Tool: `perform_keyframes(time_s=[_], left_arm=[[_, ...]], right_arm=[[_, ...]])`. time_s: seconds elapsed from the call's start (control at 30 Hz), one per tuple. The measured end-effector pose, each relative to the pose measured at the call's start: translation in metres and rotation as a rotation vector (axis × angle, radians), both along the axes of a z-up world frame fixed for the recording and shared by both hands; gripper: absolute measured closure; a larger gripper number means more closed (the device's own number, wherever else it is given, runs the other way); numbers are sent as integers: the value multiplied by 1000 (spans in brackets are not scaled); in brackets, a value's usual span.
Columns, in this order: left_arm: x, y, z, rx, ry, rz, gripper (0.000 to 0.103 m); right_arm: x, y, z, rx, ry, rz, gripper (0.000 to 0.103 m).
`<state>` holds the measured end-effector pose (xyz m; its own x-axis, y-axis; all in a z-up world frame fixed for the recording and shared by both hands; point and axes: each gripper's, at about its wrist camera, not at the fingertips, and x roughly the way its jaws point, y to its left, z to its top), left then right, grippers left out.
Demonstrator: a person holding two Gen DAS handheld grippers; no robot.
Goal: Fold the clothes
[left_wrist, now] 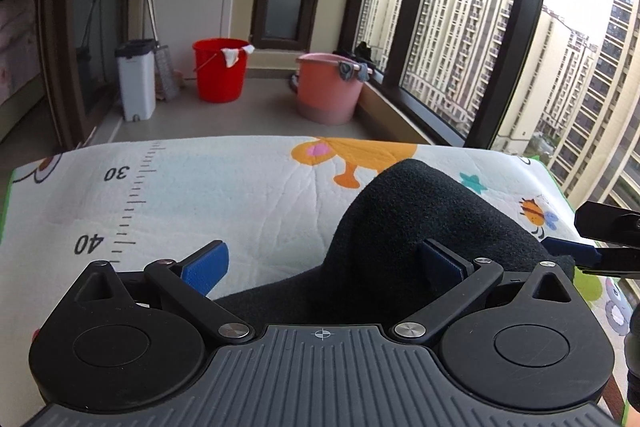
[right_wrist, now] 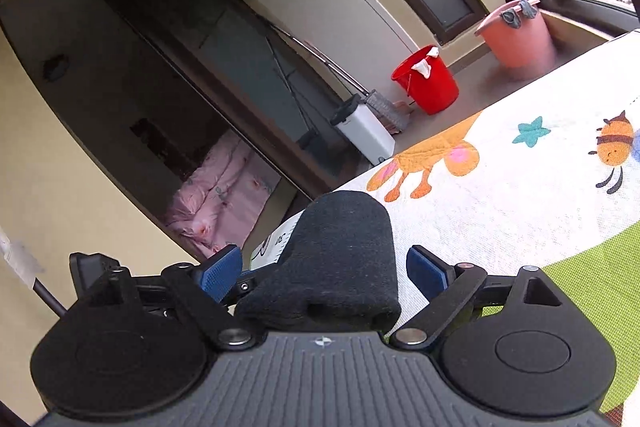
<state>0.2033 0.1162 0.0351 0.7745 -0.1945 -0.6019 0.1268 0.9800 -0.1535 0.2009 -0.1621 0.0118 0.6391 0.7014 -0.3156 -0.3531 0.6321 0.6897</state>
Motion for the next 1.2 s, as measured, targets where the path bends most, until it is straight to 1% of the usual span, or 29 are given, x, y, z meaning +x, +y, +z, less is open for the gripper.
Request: perform_keyframes(time_s=[0.07,0.1,0.13,0.17,0.23,0.27,0.3,0.33,0.37,0.43,0.47,0.53,0.6,0.73,0.83,0.9,1.0,1.07,1.17,1.2], left_arm=[[-4,12,-3,2,15,39,0],[-5,18,-7,37,39,82,0],[-6,22,-9,60,53,103,0],[-8,27,-13,66,66,111,0],[-15,40,-18,2,86,119,0],[-18,46,-18,-43,90,122,0],[-22,52,-18,-85,93,124,0],[-24,57,-18,-121,98,126,0],[-24,59,-19,-144,107,126,0],[-24,63,-22,-189,126,126,0],[-23,61,-24,-195,137,126,0],[-21,52,-27,-208,161,104,0],[-23,35,-29,-228,182,26,0],[-35,5,-27,-205,187,-85,0],[-39,-3,-23,-212,187,-114,0],[-40,-6,-19,-216,178,-123,0],[-35,-14,-13,-203,159,-154,0],[-31,-24,-10,-190,150,-170,0],[-26,-38,-2,-165,106,-189,0],[-26,-43,4,-160,83,-195,0]], right_arm=[[17,14,-10,5,57,12,13],[27,22,-15,10,89,26,13],[31,29,-20,28,109,44,13],[34,38,-26,43,137,57,6],[37,55,-35,-18,171,39,6],[38,59,-39,-22,180,39,11],[39,62,-43,-25,190,40,13],[38,61,-43,-22,187,37,18],[37,61,-44,-19,185,35,22],[36,59,-44,-16,183,32,27],[34,56,-44,-19,183,32,31],[30,52,-43,-20,185,33,34],[23,43,-43,-16,189,25,36],[0,15,-40,-29,190,-13,36],[-19,-16,-34,-61,190,-58,36],[-28,-32,-25,-139,156,-91,36],[-33,-31,-6,-299,80,-106,35],[-36,-19,1,-391,27,-104,33],[-43,16,8,-552,-69,-94,27],[-46,30,8,-613,-112,-87,26]])
